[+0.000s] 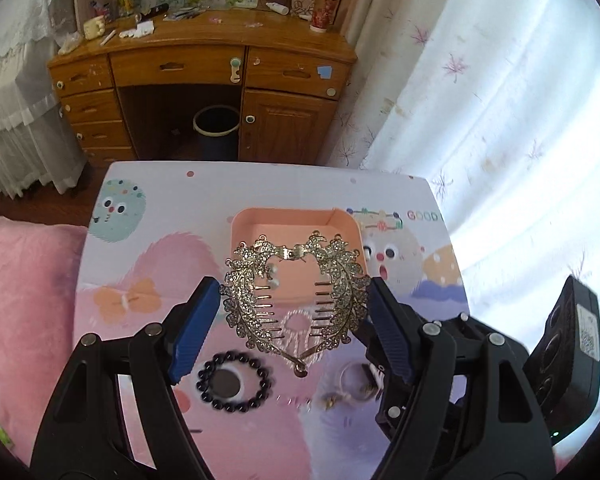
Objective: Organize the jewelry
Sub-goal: 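Carry the gold comb into the pink tray and open the left tool, then grasp the white watch with the right tool while the left tool grasps the black bead bracelet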
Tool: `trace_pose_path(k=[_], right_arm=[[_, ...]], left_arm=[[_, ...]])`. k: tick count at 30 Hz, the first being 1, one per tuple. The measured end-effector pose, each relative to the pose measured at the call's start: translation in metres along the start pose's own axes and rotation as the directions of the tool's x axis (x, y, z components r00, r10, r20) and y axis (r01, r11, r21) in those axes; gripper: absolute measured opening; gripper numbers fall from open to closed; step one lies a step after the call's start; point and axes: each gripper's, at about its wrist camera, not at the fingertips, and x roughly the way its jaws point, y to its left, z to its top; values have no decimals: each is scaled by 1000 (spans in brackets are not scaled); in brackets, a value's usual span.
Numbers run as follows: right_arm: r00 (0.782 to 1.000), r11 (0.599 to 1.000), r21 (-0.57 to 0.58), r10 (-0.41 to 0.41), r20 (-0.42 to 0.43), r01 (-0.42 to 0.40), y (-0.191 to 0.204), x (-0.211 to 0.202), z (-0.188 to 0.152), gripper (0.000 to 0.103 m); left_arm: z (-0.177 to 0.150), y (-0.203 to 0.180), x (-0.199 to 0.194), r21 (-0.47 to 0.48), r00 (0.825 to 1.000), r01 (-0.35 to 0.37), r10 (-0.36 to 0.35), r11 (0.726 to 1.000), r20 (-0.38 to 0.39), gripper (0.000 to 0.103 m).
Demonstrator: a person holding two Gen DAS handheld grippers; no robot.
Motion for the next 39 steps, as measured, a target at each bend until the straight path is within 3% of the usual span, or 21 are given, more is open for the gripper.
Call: trace_pose_path(k=[5, 11, 13, 15, 17, 22, 30, 34, 39], right_arm=[[1000, 995, 101, -4, 27, 1, -36, 32, -13, 20], [999, 970, 240, -38, -18, 41, -75, 73, -35, 24], [999, 950, 309, -30, -31, 38, -79, 86, -44, 69], [1000, 935, 354, -11, -22, 18, -91, 90, -51, 78], [999, 926, 376, -6, -35, 19, -103, 98, -61, 78], [997, 903, 426, -22, -71, 50, -118, 94, -74, 79], [991, 823, 560, -28, -130, 96, -157, 68, -108, 79], [985, 774, 620, -33, -167, 131, -170, 49, -131, 79], [967, 721, 660, -54, -249, 210, -177, 22, -169, 79]], left_arm=[[9, 4, 45, -12, 999, 45, -45, 999, 21, 73], [15, 11, 92, -91, 997, 76, -73, 993, 28, 73], [17, 12, 104, -91, 998, 58, -56, 994, 24, 73], [18, 11, 114, -64, 1000, 17, -16, 998, 3, 74], [16, 9, 119, -28, 1000, -23, 23, 999, -10, 74], [13, 10, 116, -21, 1000, -11, 11, 1000, -4, 81], [-12, 20, 88, -43, 999, -41, 40, 998, -11, 81], [-41, 35, 73, -78, 997, -58, 54, 995, -56, 81], [-93, 47, 55, -37, 989, -72, 66, 997, -132, 81]])
